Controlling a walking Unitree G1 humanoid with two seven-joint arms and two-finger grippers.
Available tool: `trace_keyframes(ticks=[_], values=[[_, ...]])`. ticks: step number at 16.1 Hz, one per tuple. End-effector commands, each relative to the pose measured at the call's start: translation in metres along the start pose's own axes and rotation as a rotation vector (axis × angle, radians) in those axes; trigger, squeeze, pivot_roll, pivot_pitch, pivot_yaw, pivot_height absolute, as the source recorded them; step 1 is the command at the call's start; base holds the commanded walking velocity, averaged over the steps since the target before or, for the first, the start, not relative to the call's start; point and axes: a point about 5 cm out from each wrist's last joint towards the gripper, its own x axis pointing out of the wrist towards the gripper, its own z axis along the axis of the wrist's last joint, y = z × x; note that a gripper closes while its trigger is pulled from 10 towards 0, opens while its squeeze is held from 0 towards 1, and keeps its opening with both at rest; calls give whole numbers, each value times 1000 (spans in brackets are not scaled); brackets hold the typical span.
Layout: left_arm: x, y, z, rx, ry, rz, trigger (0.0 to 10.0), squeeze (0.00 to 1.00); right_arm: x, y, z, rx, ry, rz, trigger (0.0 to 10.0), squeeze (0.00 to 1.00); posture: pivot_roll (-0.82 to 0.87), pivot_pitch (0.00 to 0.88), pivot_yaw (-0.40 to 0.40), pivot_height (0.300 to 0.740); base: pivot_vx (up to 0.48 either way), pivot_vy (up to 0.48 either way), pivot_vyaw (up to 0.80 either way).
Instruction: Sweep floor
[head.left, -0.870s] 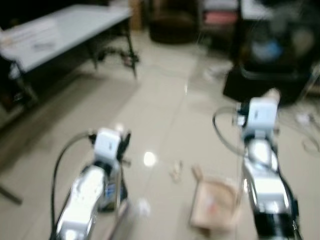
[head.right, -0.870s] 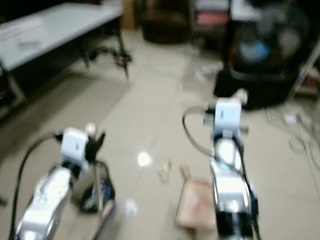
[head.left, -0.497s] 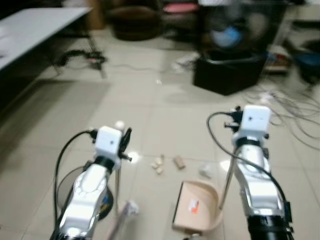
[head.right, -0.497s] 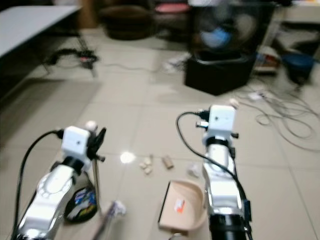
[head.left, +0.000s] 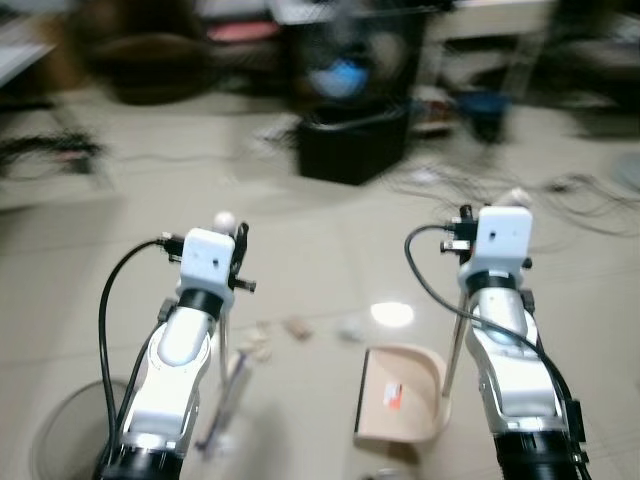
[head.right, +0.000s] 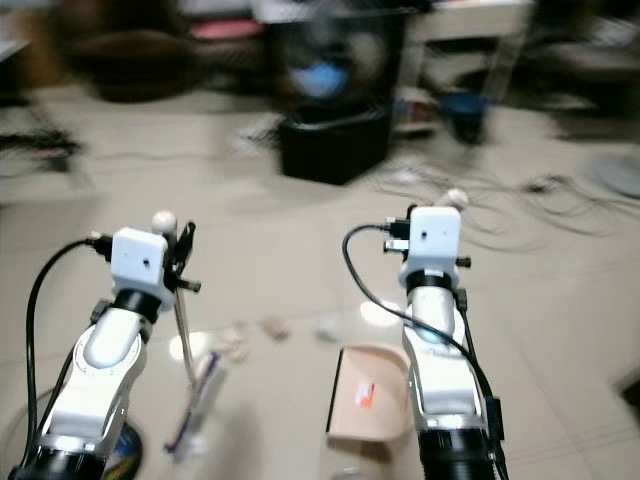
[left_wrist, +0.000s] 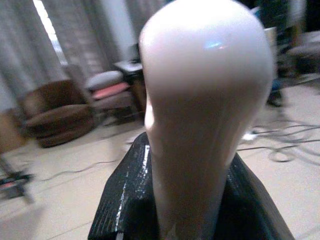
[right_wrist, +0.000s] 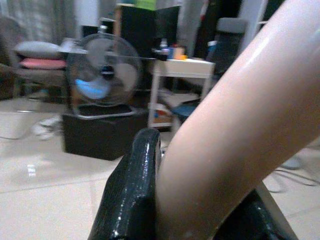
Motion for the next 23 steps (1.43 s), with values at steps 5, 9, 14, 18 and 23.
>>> trace_keyframes(ticks=[5,9,14,18,23], values=[[8,12,16,48,-70,40,10000,0,0,17,4,4,-35,97,10000,0,-69,0,55,740,0,0,0],[9,13,16,50,-68,42,10000,0,-3,23,3,-33,-38,165,10000,0,-68,0,57,740,0,0,0],[9,13,15,51,-67,39,10000,0,-2,26,3,-30,-44,201,10000,0,-68,0,60,740,0,158,480],[10,13,15,53,-66,38,10000,0,-2,26,2,3,-37,196,10000,0,-67,0,65,740,0,276,0],[12,12,15,54,-64,27,10000,0,-3,26,2,5,-39,191,10000,0,-71,0,72,740,0,276,0]])
